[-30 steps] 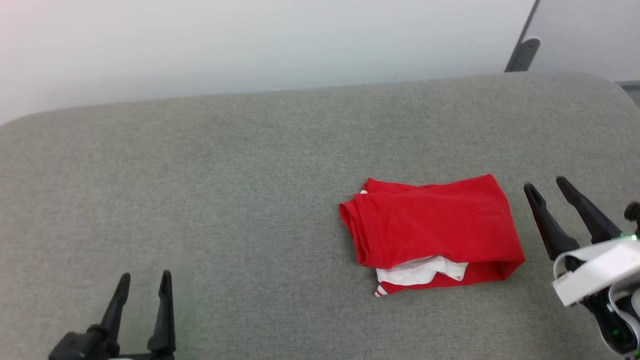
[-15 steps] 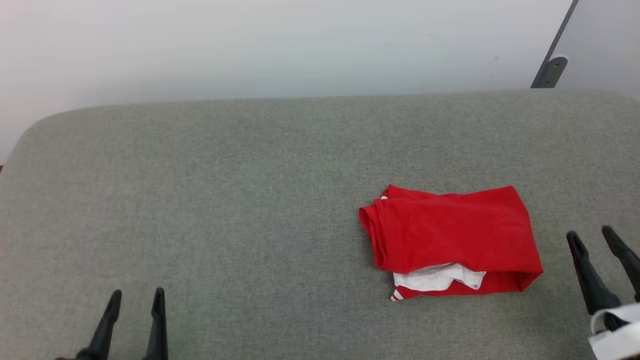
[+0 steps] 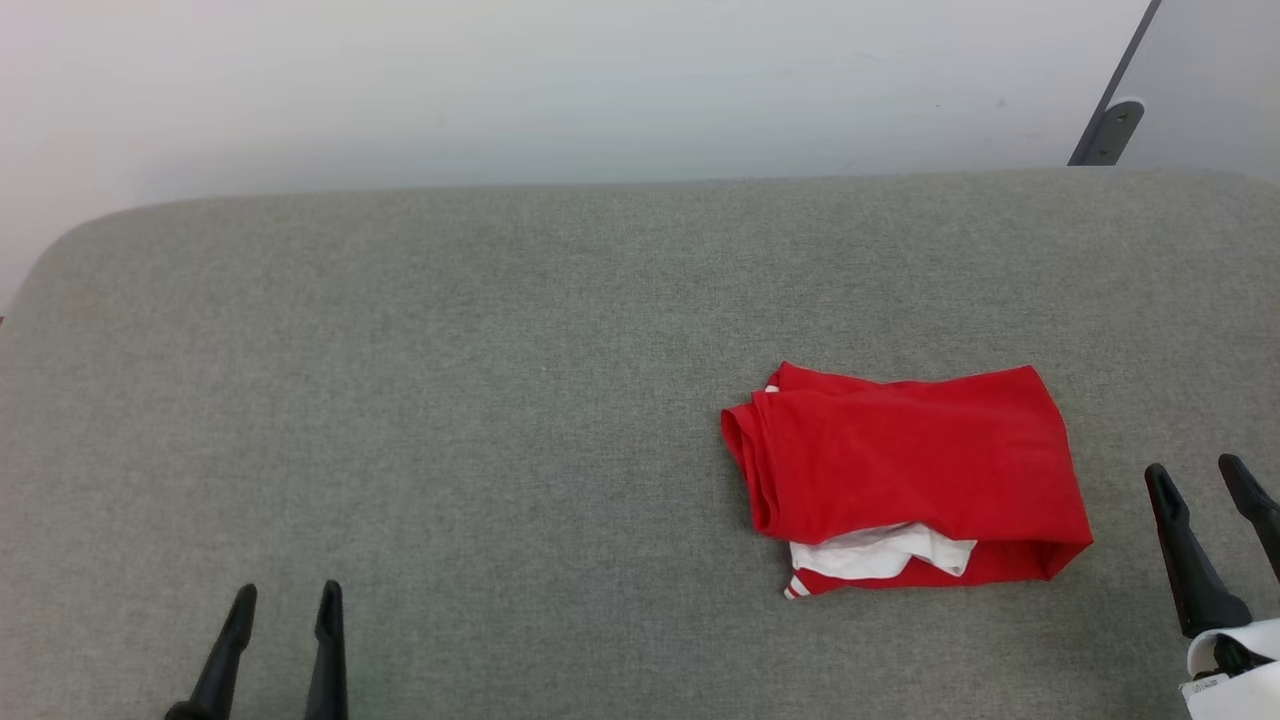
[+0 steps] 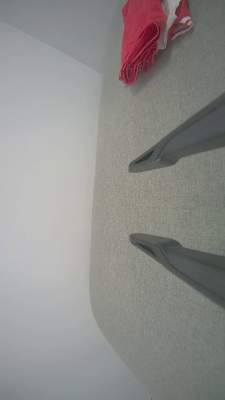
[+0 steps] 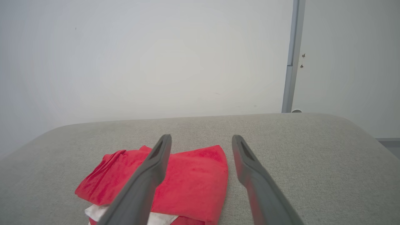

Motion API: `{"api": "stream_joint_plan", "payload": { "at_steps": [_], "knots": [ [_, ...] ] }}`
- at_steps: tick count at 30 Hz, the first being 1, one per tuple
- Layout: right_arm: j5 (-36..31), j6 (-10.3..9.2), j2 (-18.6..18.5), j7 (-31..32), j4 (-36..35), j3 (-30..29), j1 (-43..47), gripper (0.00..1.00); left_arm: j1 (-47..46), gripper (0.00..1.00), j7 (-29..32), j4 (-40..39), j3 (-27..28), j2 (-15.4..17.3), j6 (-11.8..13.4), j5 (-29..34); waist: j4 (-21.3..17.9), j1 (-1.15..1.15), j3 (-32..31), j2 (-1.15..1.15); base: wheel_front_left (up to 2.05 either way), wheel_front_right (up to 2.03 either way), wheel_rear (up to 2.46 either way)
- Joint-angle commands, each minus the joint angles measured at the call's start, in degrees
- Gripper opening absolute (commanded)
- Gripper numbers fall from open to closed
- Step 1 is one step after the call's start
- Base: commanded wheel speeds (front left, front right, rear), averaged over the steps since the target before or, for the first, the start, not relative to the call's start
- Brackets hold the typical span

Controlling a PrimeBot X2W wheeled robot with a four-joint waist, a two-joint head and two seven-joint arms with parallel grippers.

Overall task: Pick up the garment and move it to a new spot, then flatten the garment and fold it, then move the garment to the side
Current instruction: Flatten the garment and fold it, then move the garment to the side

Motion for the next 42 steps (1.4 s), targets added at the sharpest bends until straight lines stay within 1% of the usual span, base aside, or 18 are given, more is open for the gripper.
{"api": "stream_joint_plan", "payload": {
  "at_steps": [1,11,14,16,18,20,24,28,30,32,34,37,39,41,42],
  "knots": [
    [-0.36,-0.07,0.23,0.12,-0.24,-0.27,0.07,1.0,-0.43,1.0,0.04,-0.1,0.1,0.12,-0.13,-0.39,0.02,0.0,0.04,0.0,0.0,0.0,0.0],
    [-1.14,-0.07,1.07,1.45,-0.98,-0.84,-0.35,1.0,-0.98,1.0,0.04,-0.05,-0.15,0.12,-0.13,-0.67,0.16,0.0,0.98,0.0,0.0,0.0,0.0],
    [-1.46,-0.07,0.29,2.93,-1.14,-0.44,-1.75,1.0,-1.43,1.0,0.04,-0.17,-0.32,0.07,-0.13,-0.69,0.2,0.0,1.9,0.0,0.0,0.0,0.0],
    [-1.7,-0.07,-0.49,5.22,-0.35,-0.41,-2.9,1.0,-2.03,1.0,0.04,-0.13,-0.55,-0.01,-0.13,-0.62,0.33,0.0,2.69,0.0,0.0,0.0,0.0],
    [-0.83,-0.07,-1.28,8.98,0.51,0.43,-4.96,1.0,-2.98,1.0,0.04,-0.09,-0.78,-0.09,-0.13,-0.44,0.43,0.0,3.64,0.0,0.0,0.0,0.0],
    [-0.09,-0.08,-2.94,13.85,2.05,1.44,-7.61,1.0,-3.97,1.0,0.04,-0.07,-1.18,-0.31,-0.13,-0.3,0.53,0.0,4.62,0.0,0.0,0.0,0.0],
    [4.53,-0.07,-6.45,26.29,5.74,5.18,-13.56,1.0,-6.04,1.0,0.04,0.62,-2.52,-0.61,-0.13,0.06,1.18,0.0,6.4,0.0,0.0,0.0,0.0],
    [11.14,-0.07,-9.85,40.98,9.43,9.19,-19.63,1.0,-8.04,1.0,0.04,1.37,-3.68,-1.08,-0.13,-0.04,2.16,0.0,8.15,0.0,0.0,0.0,0.0],
    [13.49,-0.07,-10.7,46.87,11.05,10.43,-22.54,1.0,-9.09,1.0,0.04,1.66,-4.42,-1.34,-0.13,-0.05,2.69,0.0,9.28,0.0,0.0,0.0,0.0],
    [14.84,-0.08,-10.82,51.62,13.12,10.93,-25.04,1.0,-10.38,1.0,0.04,1.99,-5.26,-1.5,-0.13,0.11,3.29,0.0,10.63,0.0,0.0,0.0,0.0],
    [14.91,-0.07,-11.06,55.35,14.28,12.01,-26.91,1.0,-11.87,1.0,0.04,2.27,-6.38,-1.6,-0.13,0.24,4.16,0.0,12.16,0.0,0.0,0.0,0.0],
    [15.58,-0.07,-10.35,58.2,15.45,13.19,-28.15,1.0,-14.07,1.0,0.04,2.91,-7.6,-1.83,-0.13,0.5,5.3,0.0,13.98,0.0,0.0,0.0,0.0],
    [15.45,-0.07,-10.2,58.64,15.57,14.03,-28.09,1.0,-15.25,1.0,0.04,3.63,-8.19,-1.82,-0.13,0.82,5.69,0.0,14.83,0.0,0.0,0.0,0.0],
    [15.5,-0.07,-9.59,57.8,15.71,14.56,-27.8,1.0,-16.32,1.0,0.04,4.34,-8.17,-1.66,-0.13,1.32,5.64,0.0,15.44,0.0,0.0,0.0,0.0],
    [15.74,-0.07,-9.3,57.05,15.56,14.8,-27.79,0.7,-17.0,1.0,0.04,4.39,-8.69,-1.48,-0.13,1.43,5.43,0.0,15.69,0.0,0.0,0.0,0.0]
  ]
}}
